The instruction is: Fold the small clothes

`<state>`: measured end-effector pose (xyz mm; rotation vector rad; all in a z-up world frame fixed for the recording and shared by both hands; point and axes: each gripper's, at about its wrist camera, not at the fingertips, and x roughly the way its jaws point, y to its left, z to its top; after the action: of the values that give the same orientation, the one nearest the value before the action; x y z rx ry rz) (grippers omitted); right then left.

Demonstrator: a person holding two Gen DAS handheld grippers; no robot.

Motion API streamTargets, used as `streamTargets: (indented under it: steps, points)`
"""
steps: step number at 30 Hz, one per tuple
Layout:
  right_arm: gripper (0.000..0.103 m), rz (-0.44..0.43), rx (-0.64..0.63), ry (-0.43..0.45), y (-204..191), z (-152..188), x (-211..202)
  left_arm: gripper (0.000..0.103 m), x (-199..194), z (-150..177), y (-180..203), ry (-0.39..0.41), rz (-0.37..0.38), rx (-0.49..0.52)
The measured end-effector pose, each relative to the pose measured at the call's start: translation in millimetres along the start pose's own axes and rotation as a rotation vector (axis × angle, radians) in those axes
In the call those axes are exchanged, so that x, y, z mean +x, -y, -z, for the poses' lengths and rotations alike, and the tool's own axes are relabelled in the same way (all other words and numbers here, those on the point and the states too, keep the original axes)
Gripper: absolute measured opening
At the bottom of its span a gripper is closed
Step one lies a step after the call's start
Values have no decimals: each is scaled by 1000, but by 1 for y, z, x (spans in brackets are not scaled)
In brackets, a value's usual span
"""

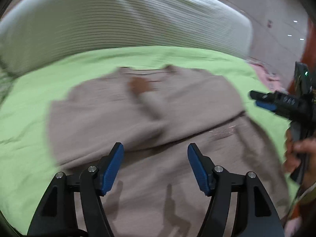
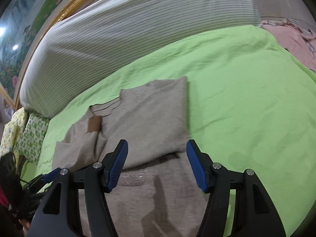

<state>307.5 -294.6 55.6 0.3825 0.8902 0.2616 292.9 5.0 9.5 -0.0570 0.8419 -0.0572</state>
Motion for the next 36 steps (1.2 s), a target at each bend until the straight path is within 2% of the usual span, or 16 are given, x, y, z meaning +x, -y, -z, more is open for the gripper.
streamTargets:
  steps: [2, 3, 9, 13, 15, 17, 18, 20, 22, 23, 25, 27, 31, 32, 34, 36]
  points:
    - [63, -24, -39, -18, -19, -1, 12, 72, -6, 5, -32, 7, -108, -20]
    - [63, -35, -57, -28, -27, 0, 17, 73, -4, 8, -48, -5, -134, -35]
    - [63, -112, -227, -101, -112, -3, 62, 73, 16, 10, -89, -57, -220, -54]
    - [66, -32, -379, -167, -169, -7, 113, 73, 44, 3, -96, -127, -264, -43]
    - [66, 21, -406, -195, -179, -10, 141, 72, 56, 5, -99, -166, -283, -42]
    - [66, 36, -378, -225, -177, -17, 166, 67, 63, 11, -105, -192, -290, -45]
    - [66, 10, -354, -252, -175, -20, 178, 64, 69, 13, -108, -201, -284, -47]
    - [65, -26, -321, -286, -171, -24, 194, 49, 77, 17, -110, -222, -266, -44]
    - [32, -48, -333, -300, -171, -24, 201, 34, 80, 17, -109, -224, -245, -50]
    - [11, -68, -338, -304, -172, -24, 200, 27, 80, 15, -109, -216, -248, -57]
    - [10, -95, -344, -249, -174, -28, 186, 19, 77, 8, -110, -199, -259, -78]
    - [10, -125, -302, -180, -169, -42, 163, 16, 71, 1, -113, -178, -254, -114]
    - [9, -255, -152, 57, -129, -87, 85, 11, 64, -4, -125, -157, -260, -178]
    - [9, -262, -117, 124, -111, -94, 62, 11, 64, -4, -125, -153, -275, -180]
    - [6, -254, -53, 187, -79, -95, 39, 11, 67, -1, -128, -159, -259, -210]
    - [6, -217, 3, 202, -41, -84, 29, 11, 71, 0, -127, -166, -268, -220]
